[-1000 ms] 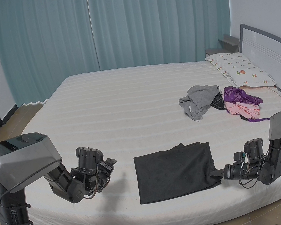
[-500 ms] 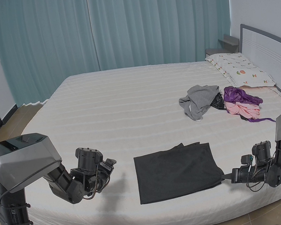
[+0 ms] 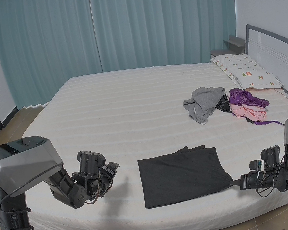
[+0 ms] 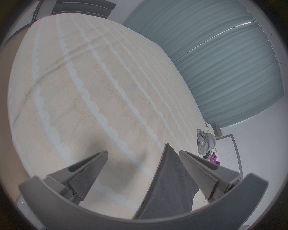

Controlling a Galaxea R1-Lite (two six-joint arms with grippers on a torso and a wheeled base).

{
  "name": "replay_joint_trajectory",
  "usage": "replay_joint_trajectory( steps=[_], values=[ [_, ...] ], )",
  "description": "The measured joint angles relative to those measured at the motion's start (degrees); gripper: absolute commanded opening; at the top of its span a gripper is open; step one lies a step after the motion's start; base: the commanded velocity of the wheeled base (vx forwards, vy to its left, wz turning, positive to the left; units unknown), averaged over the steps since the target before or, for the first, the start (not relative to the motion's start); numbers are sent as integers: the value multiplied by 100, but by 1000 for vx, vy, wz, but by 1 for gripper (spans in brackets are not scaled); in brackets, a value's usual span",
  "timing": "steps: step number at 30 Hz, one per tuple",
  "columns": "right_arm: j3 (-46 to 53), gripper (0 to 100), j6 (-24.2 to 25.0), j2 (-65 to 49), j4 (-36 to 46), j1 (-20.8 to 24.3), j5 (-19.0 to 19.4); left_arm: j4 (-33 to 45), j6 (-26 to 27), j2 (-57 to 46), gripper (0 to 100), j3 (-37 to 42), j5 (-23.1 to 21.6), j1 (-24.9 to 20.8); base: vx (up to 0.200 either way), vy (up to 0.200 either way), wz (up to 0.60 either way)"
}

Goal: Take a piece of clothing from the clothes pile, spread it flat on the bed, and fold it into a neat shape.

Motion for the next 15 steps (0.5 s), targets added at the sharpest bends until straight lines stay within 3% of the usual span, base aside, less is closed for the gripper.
replay_joint_trajectory(
  steps=[2,3,11,15],
  values=[
    [0,0,-5,13,0,-6,0,0,0,0,100,0,0,0,0,0,0],
    [-2,100,-5,17,0,-11,0,0,0,0,100,0,-2,0,0,0,0],
    [-138,100,165,-28,-16,-48,128,2,0,0,100,0,4,-5,0,0,0],
    [-467,100,655,-46,-2,-52,126,2,0,0,100,0,4,-5,0,0,0]
  ],
)
